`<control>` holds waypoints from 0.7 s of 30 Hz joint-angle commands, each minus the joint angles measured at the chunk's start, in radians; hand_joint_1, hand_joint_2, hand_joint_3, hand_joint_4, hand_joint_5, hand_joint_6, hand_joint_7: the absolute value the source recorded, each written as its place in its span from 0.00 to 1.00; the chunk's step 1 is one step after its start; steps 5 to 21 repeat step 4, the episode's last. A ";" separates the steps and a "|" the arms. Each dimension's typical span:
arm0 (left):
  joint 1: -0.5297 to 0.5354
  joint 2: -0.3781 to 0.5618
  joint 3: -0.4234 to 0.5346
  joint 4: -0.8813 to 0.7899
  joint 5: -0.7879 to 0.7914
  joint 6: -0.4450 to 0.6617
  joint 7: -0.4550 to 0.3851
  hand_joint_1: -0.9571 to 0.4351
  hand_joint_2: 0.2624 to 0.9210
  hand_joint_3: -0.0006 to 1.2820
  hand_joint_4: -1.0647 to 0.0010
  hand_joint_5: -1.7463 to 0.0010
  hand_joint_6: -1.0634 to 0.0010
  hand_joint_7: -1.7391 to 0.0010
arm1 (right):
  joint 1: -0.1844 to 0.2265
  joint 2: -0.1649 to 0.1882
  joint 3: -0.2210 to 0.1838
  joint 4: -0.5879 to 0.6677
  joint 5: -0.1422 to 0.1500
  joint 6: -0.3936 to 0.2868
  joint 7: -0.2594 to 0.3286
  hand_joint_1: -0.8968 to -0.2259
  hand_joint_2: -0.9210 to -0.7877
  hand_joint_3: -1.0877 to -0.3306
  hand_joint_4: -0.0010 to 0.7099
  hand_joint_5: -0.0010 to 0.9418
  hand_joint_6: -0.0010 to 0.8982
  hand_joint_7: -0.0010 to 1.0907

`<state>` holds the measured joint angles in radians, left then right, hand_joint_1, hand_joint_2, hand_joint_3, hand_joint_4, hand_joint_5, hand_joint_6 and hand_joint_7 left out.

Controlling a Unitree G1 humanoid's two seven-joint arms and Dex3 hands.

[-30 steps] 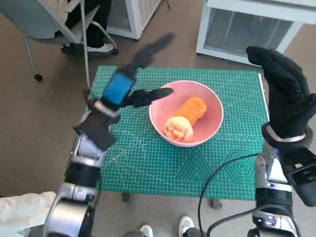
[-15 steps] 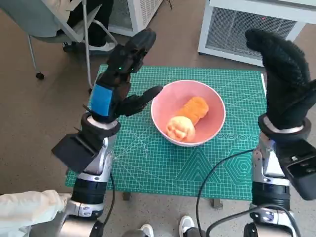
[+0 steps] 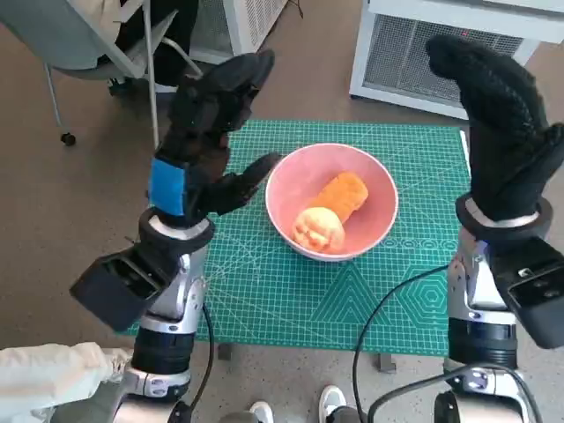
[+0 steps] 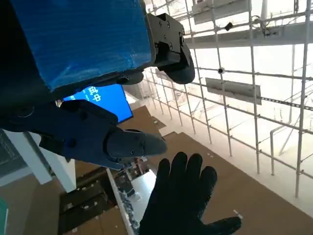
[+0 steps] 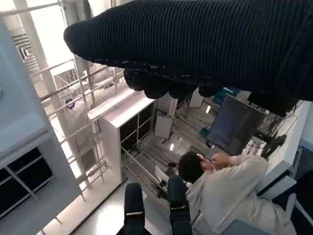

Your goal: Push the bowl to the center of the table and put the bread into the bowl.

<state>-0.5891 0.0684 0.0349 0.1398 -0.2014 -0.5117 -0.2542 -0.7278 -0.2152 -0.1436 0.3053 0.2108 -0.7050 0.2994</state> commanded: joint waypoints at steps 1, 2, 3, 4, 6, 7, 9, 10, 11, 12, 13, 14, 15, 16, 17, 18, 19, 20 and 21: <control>0.007 -0.008 0.002 -0.020 -0.021 0.001 -0.011 0.41 1.00 0.22 0.62 1.00 0.87 0.54 | 0.007 0.002 0.010 0.004 0.000 0.011 0.011 0.47 0.00 0.46 0.39 0.01 0.12 0.38; 0.007 -0.008 0.000 -0.022 -0.024 0.002 -0.015 0.41 1.00 0.22 0.62 1.00 0.87 0.54 | 0.008 0.001 0.011 0.004 -0.002 0.011 0.011 0.48 0.00 0.46 0.39 0.01 0.12 0.37; 0.007 -0.008 0.000 -0.022 -0.025 0.003 -0.017 0.41 1.00 0.22 0.62 1.00 0.87 0.54 | 0.008 0.001 0.012 0.005 -0.003 0.010 0.011 0.48 0.00 0.46 0.39 0.01 0.12 0.37; 0.007 -0.008 -0.001 -0.024 -0.029 0.005 -0.022 0.41 1.00 0.22 0.62 1.00 0.87 0.54 | 0.008 0.000 0.013 0.004 -0.004 0.010 0.011 0.48 0.00 0.46 0.39 0.01 0.12 0.37; 0.007 -0.008 -0.001 -0.024 -0.029 0.005 -0.022 0.41 1.00 0.22 0.62 1.00 0.87 0.54 | 0.008 0.000 0.013 0.004 -0.004 0.010 0.011 0.48 0.00 0.46 0.39 0.01 0.12 0.37; 0.007 -0.008 -0.001 -0.024 -0.029 0.005 -0.022 0.41 1.00 0.22 0.62 1.00 0.87 0.54 | 0.008 0.000 0.013 0.004 -0.004 0.010 0.011 0.48 0.00 0.46 0.39 0.01 0.12 0.37; 0.007 -0.008 -0.001 -0.024 -0.029 0.005 -0.022 0.41 1.00 0.22 0.62 1.00 0.87 0.54 | 0.008 0.000 0.013 0.004 -0.004 0.010 0.011 0.48 0.00 0.46 0.39 0.01 0.12 0.37; 0.007 -0.008 -0.001 -0.024 -0.029 0.005 -0.022 0.41 1.00 0.22 0.62 1.00 0.87 0.54 | 0.008 0.000 0.013 0.004 -0.004 0.010 0.011 0.48 0.00 0.46 0.39 0.01 0.12 0.37; 0.007 -0.008 -0.001 -0.024 -0.029 0.005 -0.022 0.41 1.00 0.22 0.62 1.00 0.87 0.54 | 0.008 0.000 0.013 0.004 -0.004 0.010 0.011 0.48 0.00 0.46 0.39 0.01 0.12 0.37; 0.007 -0.008 -0.001 -0.024 -0.029 0.005 -0.022 0.41 1.00 0.22 0.62 1.00 0.87 0.54 | 0.008 0.000 0.013 0.004 -0.004 0.010 0.011 0.48 0.00 0.46 0.39 0.01 0.12 0.37; 0.007 -0.008 -0.001 -0.024 -0.029 0.005 -0.022 0.41 1.00 0.22 0.62 1.00 0.87 0.54 | 0.008 0.000 0.013 0.004 -0.004 0.010 0.011 0.48 0.00 0.46 0.39 0.01 0.12 0.37; 0.007 -0.008 -0.001 -0.024 -0.029 0.005 -0.022 0.41 1.00 0.22 0.62 1.00 0.87 0.54 | 0.008 0.000 0.013 0.004 -0.004 0.010 0.011 0.48 0.00 0.46 0.39 0.01 0.12 0.37; 0.007 -0.008 -0.001 -0.024 -0.029 0.005 -0.022 0.41 1.00 0.22 0.62 1.00 0.87 0.54 | 0.008 0.000 0.013 0.004 -0.004 0.010 0.011 0.48 0.00 0.46 0.39 0.01 0.12 0.37; 0.007 -0.008 -0.001 -0.024 -0.029 0.005 -0.022 0.41 1.00 0.22 0.62 1.00 0.87 0.54 | 0.008 0.000 0.013 0.004 -0.004 0.010 0.011 0.48 0.00 0.46 0.39 0.01 0.12 0.37; 0.007 -0.008 -0.001 -0.024 -0.029 0.005 -0.022 0.41 1.00 0.22 0.62 1.00 0.87 0.54 | 0.008 0.000 0.013 0.004 -0.004 0.010 0.011 0.48 0.00 0.46 0.39 0.01 0.12 0.37; 0.007 -0.008 -0.001 -0.024 -0.029 0.005 -0.022 0.41 1.00 0.22 0.62 1.00 0.87 0.54 | 0.008 0.000 0.013 0.004 -0.004 0.010 0.011 0.48 0.00 0.46 0.39 0.01 0.12 0.37; 0.007 -0.008 -0.001 -0.024 -0.029 0.005 -0.022 0.41 1.00 0.22 0.62 1.00 0.87 0.54 | 0.008 0.000 0.013 0.004 -0.004 0.010 0.011 0.48 0.00 0.46 0.39 0.01 0.12 0.37; 0.007 -0.008 -0.001 -0.024 -0.029 0.005 -0.022 0.41 1.00 0.22 0.62 1.00 0.87 0.54 | 0.008 0.000 0.013 0.004 -0.004 0.010 0.011 0.48 0.00 0.46 0.39 0.01 0.12 0.37; 0.007 -0.008 -0.001 -0.024 -0.029 0.005 -0.022 0.41 1.00 0.22 0.62 1.00 0.87 0.54 | 0.008 0.000 0.013 0.004 -0.004 0.010 0.011 0.48 0.00 0.46 0.39 0.01 0.12 0.37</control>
